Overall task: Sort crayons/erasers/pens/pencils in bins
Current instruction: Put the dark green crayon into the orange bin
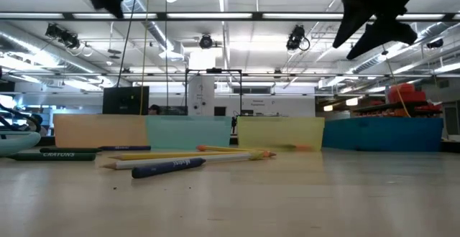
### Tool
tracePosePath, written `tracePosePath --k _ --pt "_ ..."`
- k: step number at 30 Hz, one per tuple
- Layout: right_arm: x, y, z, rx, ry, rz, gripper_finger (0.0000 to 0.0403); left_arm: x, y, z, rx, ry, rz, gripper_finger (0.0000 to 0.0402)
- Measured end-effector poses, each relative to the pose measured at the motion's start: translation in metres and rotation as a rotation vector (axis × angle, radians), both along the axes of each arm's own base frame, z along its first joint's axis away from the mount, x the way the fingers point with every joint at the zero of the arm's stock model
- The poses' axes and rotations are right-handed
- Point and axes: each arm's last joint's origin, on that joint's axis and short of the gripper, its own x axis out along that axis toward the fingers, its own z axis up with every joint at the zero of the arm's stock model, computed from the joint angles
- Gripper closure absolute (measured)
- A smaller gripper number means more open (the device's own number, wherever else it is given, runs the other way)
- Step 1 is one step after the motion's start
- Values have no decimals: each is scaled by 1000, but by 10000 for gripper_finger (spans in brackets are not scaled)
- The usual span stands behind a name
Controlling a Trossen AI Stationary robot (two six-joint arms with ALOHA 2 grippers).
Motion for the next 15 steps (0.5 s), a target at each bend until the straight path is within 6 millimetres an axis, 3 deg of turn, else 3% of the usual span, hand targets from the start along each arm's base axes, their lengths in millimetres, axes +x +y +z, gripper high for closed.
tracePosePath --k 7,15 --pt "0 17 -3 -2 -10 32 198 5 0 -57 -168 80 -9 387" --pt "8 16 -12 -19 38 9 198 -2 1 -99 -112 163 -92 353"
